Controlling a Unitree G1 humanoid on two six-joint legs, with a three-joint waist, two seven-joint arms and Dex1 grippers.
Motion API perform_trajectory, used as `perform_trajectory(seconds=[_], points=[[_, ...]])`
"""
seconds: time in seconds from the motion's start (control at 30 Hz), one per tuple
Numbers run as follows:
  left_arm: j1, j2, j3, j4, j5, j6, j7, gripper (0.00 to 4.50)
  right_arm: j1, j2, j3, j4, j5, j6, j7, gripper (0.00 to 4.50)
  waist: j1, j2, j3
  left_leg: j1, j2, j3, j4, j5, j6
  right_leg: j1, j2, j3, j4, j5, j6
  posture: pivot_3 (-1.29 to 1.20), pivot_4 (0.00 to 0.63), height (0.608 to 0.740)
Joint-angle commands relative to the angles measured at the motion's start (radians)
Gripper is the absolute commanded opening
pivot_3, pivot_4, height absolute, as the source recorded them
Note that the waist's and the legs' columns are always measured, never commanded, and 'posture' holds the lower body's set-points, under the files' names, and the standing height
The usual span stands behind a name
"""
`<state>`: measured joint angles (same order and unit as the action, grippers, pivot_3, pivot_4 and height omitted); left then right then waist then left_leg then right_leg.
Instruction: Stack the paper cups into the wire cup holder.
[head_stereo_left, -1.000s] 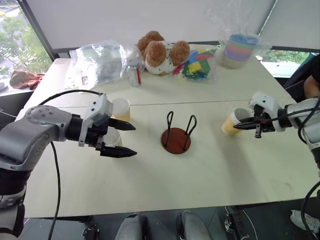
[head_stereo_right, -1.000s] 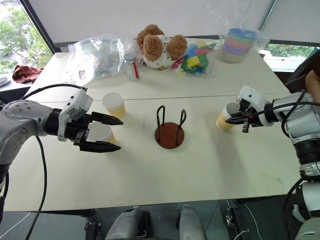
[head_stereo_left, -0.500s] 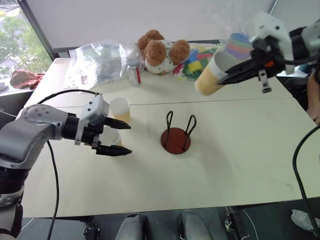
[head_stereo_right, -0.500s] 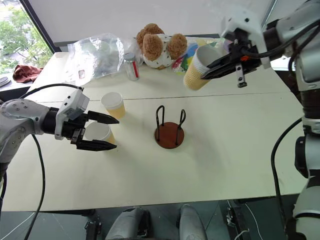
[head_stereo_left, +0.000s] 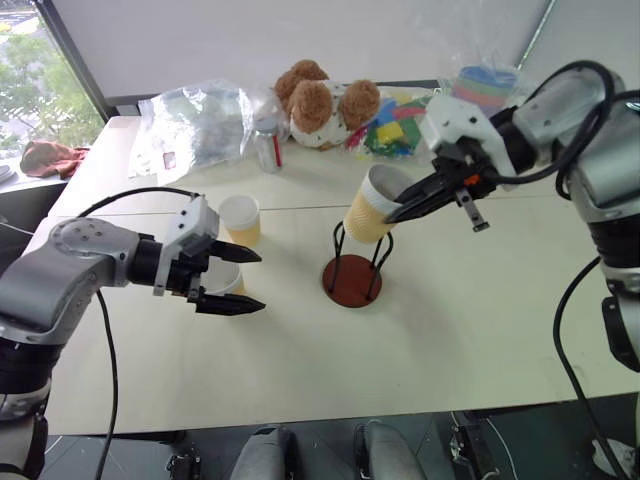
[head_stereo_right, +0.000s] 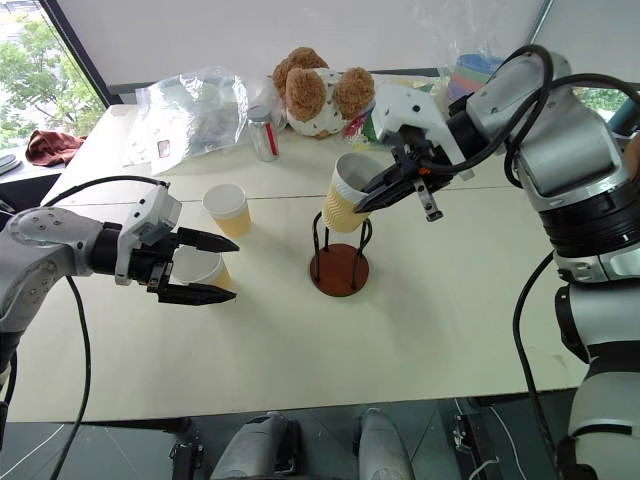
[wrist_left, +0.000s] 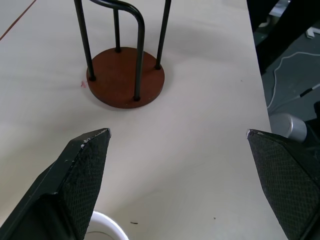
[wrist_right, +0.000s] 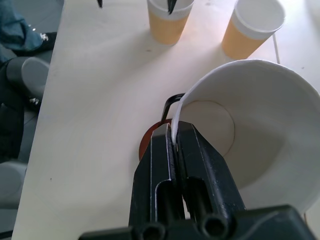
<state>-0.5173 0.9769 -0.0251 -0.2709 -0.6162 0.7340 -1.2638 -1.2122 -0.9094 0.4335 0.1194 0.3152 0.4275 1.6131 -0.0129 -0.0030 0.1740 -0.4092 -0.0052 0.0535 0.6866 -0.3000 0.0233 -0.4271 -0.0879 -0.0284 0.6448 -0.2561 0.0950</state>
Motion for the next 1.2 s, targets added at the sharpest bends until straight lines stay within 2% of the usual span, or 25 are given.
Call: perform_trajectory(seconds=[0.03,0.17,0.2,0.23,0.43,0.5,0.63,0.67,0.77,0.87,1.07,1.2], points=[[0.003,0.001,0.026,-0.035,-0.014,0.002,0.011,4.5,-0.021,0.013,0.011,0.012,-0.003,-0.033,0.001,0.06,0.0,0.0,0.0,0.0,0.0,0.0,0.0,0.0,0.0,0.0,0.0,0.0,0.0,0.0,0.0,0.0,0.15,0.74],[0.005,-0.002,0.025,-0.041,-0.018,0.006,0.02,4.5,-0.022,0.027,0.043,0.037,-0.02,-0.069,0.001,0.06,0.001,0.0,0.0,0.0,0.0,0.0,0.0,0.0,0.0,0.0,0.0,0.0,0.001,0.0,0.0,0.0,0.15,0.74],[0.006,-0.004,0.026,-0.043,-0.02,0.006,0.023,4.5,-0.021,0.029,0.049,0.044,-0.029,-0.083,0.001,0.58,0.001,0.0,0.0,0.0,0.0,0.0,0.0,0.0,0.0,0.0,0.0,0.0,0.0,0.0,0.0,0.0,0.15,0.74],[0.006,-0.005,0.026,-0.044,-0.021,0.007,0.025,4.5,-0.02,0.031,0.053,0.05,-0.038,-0.093,0.001,0.87,0.002,0.0,0.0,0.0,0.0,0.0,0.0,0.0,0.0,0.0,0.0,0.0,0.0,0.0,0.0,0.0,0.15,0.74],[0.008,-0.005,0.028,-0.047,-0.024,0.01,0.032,4.5,-0.038,0.04,0.037,0.063,-0.035,-0.091,0.001,3.87,0.0,0.0,0.0,0.0,0.0,0.0,0.0,0.001,-0.002,0.0,0.0,0.0,0.001,0.0,0.0,0.0,0.15,0.74],[0.009,-0.004,0.03,-0.045,-0.023,0.009,0.032,4.5,-0.042,0.037,0.021,0.056,-0.029,-0.079,0.001,3.87,0.0,0.0,0.0,0.0,0.0,0.0,0.0,0.001,-0.002,0.0,0.0,0.0,0.001,0.0,0.0,0.0,0.15,0.74],[0.006,0.018,0.05,-0.02,0.015,-0.036,0.033,4.5,-0.064,0.006,-0.093,0.051,-0.032,-0.035,-0.033,3.87,0.003,0.0,0.0,0.0,0.0,0.0,0.0,0.001,-0.002,0.0,0.0,0.0,0.0,0.0,0.0,0.0,0.15,0.74],[0.008,0.033,0.059,-0.008,0.026,-0.051,0.027,4.5,-0.068,0.0,-0.123,0.039,-0.015,0.002,-0.046,3.87,0.003,0.0,0.0,0.0,0.0,0.0,0.0,0.001,-0.002,0.0,0.0,0.0,0.0,0.0,0.0,0.0,0.15,0.74],[-0.043,0.097,0.062,0.07,0.07,-0.097,-0.017,4.5,-0.036,-0.017,-0.28,-0.089,0.17,0.251,-0.088,3.87,0.003,0.0,0.0,0.0,0.001,0.0,0.0,0.002,-0.003,0.0,0.0,-0.001,0.0,0.0,0.0,0.0,0.15,0.74],[-0.127,0.152,0.013,0.137,0.105,-0.141,-0.12,4.5,0.084,0.035,-0.397,-0.251,0.32,0.42,-0.214,3.87,0.003,-0.004,-0.001,0.0,0.001,-0.002,-0.001,0.001,-0.002,0.0,0.0,-0.002,0.0,0.0,0.0,0.0,0.15,0.74],[-0.214,0.22,-0.066,0.208,0.227,-0.265,-0.257,4.5,0.371,0.088,-0.511,-0.467,0.358,0.488,-0.464,3.87,0.002,-0.005,-0.002,0.001,0.0,0.001,0.0,0.0,0.0,0.001,-0.001,-0.001,0.001,0.0,0.0,0.0,0.15,0.74],[-0.205,0.235,-0.105,0.199,0.29,-0.334,-0.306,4.5,0.464,0.132,-0.563,-0.522,0.38,0.5,-0.594,3.87,0.004,-0.005,-0.002,0.0,0.001,0.001,0.0,0.0,0.0,0.0,0.0,-0.001,0.001,0.0,0.0,0.0,0.15,0.74]])
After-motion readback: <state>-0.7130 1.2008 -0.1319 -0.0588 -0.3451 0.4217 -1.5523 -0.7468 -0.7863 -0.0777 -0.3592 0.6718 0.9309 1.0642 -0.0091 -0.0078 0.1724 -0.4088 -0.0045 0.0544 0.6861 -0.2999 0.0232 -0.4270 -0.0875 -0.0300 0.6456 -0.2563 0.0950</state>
